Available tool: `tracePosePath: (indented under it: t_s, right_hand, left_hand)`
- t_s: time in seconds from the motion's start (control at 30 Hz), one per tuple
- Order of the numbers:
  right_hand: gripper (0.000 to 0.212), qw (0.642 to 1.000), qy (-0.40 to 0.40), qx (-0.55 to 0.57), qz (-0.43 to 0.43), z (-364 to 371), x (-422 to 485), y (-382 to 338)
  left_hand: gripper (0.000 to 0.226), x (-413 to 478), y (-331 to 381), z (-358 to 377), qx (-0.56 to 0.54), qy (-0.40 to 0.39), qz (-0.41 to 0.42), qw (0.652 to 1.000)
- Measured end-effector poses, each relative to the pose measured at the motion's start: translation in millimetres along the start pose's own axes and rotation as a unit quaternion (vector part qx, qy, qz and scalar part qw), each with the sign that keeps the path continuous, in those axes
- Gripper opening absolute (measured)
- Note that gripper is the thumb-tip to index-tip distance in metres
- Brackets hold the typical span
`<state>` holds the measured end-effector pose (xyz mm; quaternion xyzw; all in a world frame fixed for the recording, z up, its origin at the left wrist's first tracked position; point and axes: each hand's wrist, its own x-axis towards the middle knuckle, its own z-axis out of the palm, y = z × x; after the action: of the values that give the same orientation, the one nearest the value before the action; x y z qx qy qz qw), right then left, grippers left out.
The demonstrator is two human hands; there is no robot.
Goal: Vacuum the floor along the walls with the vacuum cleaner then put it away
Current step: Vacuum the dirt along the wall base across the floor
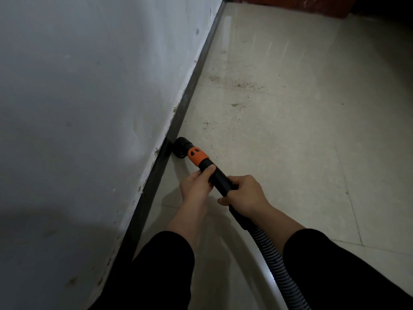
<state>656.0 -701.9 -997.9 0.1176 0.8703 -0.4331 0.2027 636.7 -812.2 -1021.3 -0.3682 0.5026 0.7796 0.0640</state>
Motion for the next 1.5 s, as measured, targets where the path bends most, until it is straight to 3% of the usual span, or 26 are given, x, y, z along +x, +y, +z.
tracePosePath:
  t_s: [1.5]
  right_hand:
    - [0.023, 0.997, 0.067, -0.040, 0.027, -70, -41, 56]
  left_hand:
    - [0.010, -34, -50, 56, 0.027, -0.128, -0.066, 0.989]
